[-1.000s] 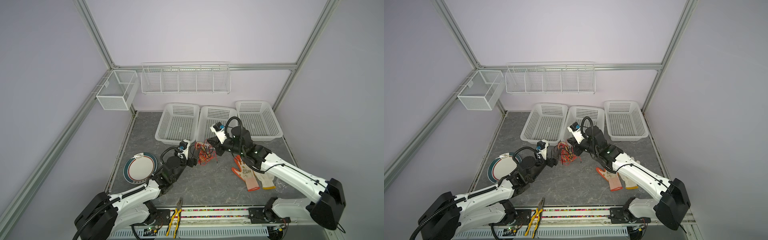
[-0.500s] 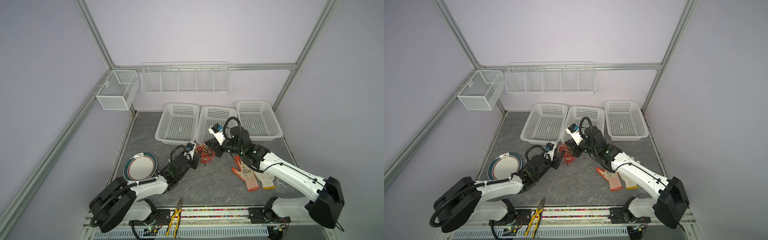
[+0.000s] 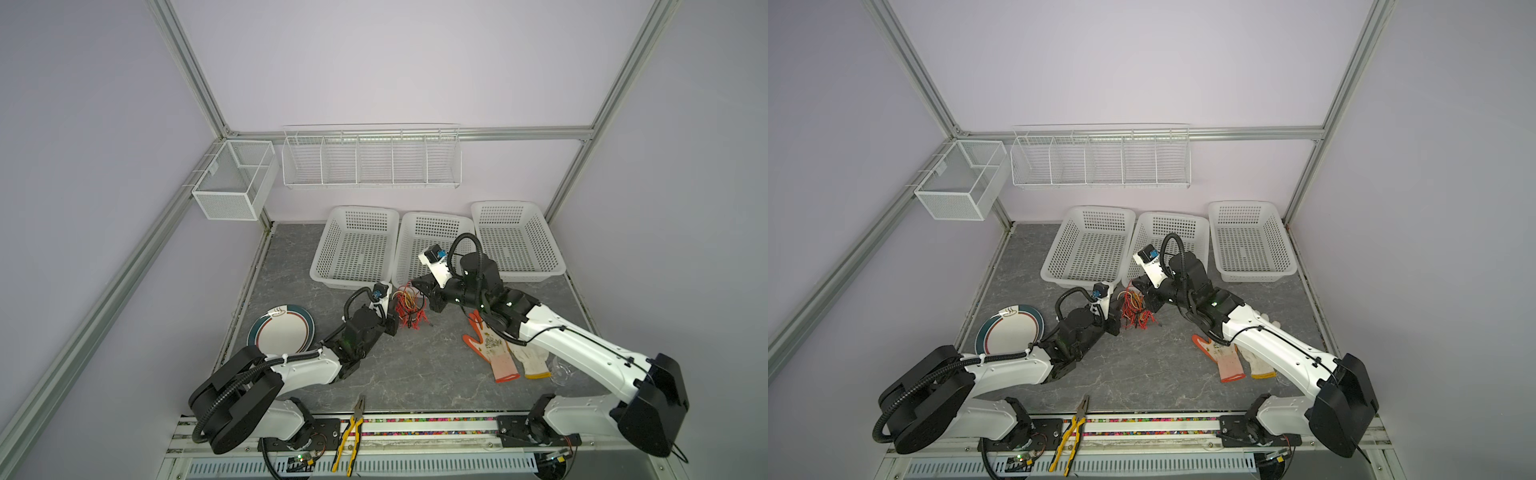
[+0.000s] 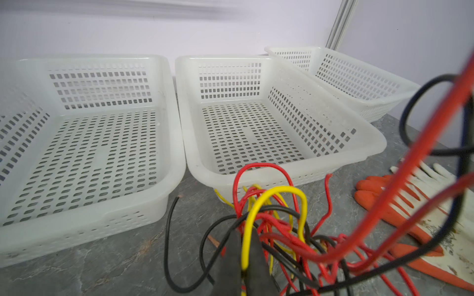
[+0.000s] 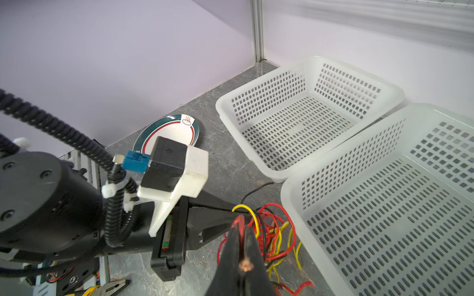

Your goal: Untangle the cables

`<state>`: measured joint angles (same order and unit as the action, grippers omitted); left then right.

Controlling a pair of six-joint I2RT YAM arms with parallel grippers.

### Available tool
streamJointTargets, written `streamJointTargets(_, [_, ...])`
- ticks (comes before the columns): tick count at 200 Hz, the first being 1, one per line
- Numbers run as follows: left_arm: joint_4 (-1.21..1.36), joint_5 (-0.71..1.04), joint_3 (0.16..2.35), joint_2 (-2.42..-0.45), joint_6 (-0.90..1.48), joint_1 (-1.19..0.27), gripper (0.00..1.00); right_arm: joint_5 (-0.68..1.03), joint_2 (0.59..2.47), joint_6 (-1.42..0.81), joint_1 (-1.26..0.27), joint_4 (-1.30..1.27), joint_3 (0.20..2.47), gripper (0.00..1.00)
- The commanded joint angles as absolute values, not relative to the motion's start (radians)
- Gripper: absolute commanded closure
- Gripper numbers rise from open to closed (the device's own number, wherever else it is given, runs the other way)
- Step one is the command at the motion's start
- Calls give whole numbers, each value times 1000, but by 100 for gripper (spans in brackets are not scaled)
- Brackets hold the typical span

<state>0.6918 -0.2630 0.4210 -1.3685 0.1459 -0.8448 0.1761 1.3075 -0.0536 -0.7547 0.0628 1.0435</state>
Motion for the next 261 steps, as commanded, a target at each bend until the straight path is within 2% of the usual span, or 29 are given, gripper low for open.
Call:
streamJointTargets(1, [621,-342,426,-1346,167,-846,100,53,1296,-61,-758,26,1033,93])
streamJointTargets(42, [538,-445,413,-1296,173,-846,100,-171,1255,-90,-722,85,1007,93])
streamJointTargets(90, [357,-617,437,-1239,248,-846,100,-262,1187,-114,-625,167,981,94])
streamJointTargets(132, [296,-663,435,-1203,244,-846,100,-393,1124,-141,-553,248,952,94])
streamJointTargets(173, [244,-678,433,-1179,244,-846,100,-457,1032,-150,-501,299,918,94])
streamJointTargets(261, [212,-731,374,-1104,243,-846,100,-474,873,-141,-418,359,927,94])
